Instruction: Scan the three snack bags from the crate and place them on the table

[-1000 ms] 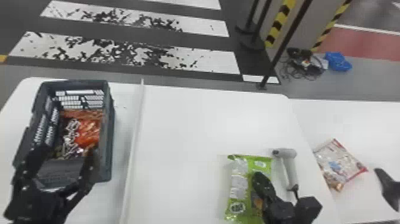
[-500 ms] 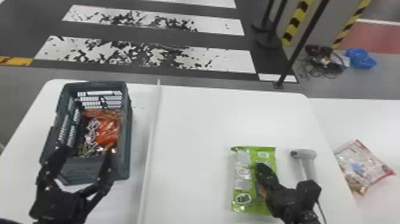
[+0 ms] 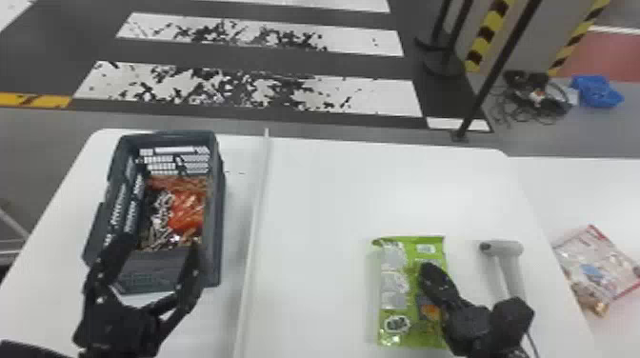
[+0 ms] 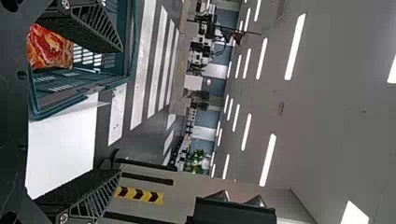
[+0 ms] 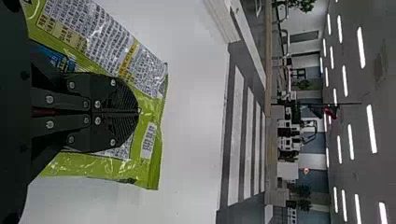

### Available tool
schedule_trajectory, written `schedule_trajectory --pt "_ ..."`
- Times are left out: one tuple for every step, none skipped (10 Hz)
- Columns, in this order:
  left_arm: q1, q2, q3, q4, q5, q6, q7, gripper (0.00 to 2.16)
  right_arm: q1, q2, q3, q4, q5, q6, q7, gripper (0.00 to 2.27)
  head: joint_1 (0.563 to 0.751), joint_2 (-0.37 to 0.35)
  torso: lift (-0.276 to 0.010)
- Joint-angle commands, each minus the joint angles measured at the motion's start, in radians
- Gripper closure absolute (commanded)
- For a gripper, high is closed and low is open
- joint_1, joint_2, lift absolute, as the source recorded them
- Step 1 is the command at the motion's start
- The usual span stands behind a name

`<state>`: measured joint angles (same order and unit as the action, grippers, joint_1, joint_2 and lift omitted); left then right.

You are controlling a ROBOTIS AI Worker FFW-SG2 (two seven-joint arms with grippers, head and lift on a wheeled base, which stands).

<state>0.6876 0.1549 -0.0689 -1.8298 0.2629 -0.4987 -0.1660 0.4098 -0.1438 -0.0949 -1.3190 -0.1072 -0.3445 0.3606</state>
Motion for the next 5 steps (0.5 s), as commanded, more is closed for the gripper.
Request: schedule_trajectory --pt "0.0 0.0 -0.005 -0.002 -0.005 0.004 0.005 0.08 0.066 0.0 -0.031 -0.091 -0.039 -0.064 -0.005 1.83 0.695 -0.095 -0.037" --pt "0.0 0.002 -0.005 -0.006 -0.005 0.001 0.01 0.08 0.127 -0.003 -0.054 -0.197 -0.088 -0.061 0.001 1.2 0.695 -0.114 -0.037" --pt "0.0 0.002 -0.006 -0.012 -0.005 0.007 0.014 0.08 0.185 -0.005 -0.066 -0.302 -0.098 -0.049 0.003 0.17 0.695 -0.131 -0.037" --pt "0.0 0.002 -0.014 -0.02 -0.005 0.01 0.017 0.08 0.216 -0.003 -0.092 -0.373 -0.103 0.006 0.0 0.0 0.695 -0.142 -0.037" --pt "0.004 0.002 -0.022 -0.031 -0.01 0.01 0.03 0.08 0.215 -0.003 -0.117 -0.378 -0.095 0.034 -0.031 0.02 0.695 -0.148 -0.037"
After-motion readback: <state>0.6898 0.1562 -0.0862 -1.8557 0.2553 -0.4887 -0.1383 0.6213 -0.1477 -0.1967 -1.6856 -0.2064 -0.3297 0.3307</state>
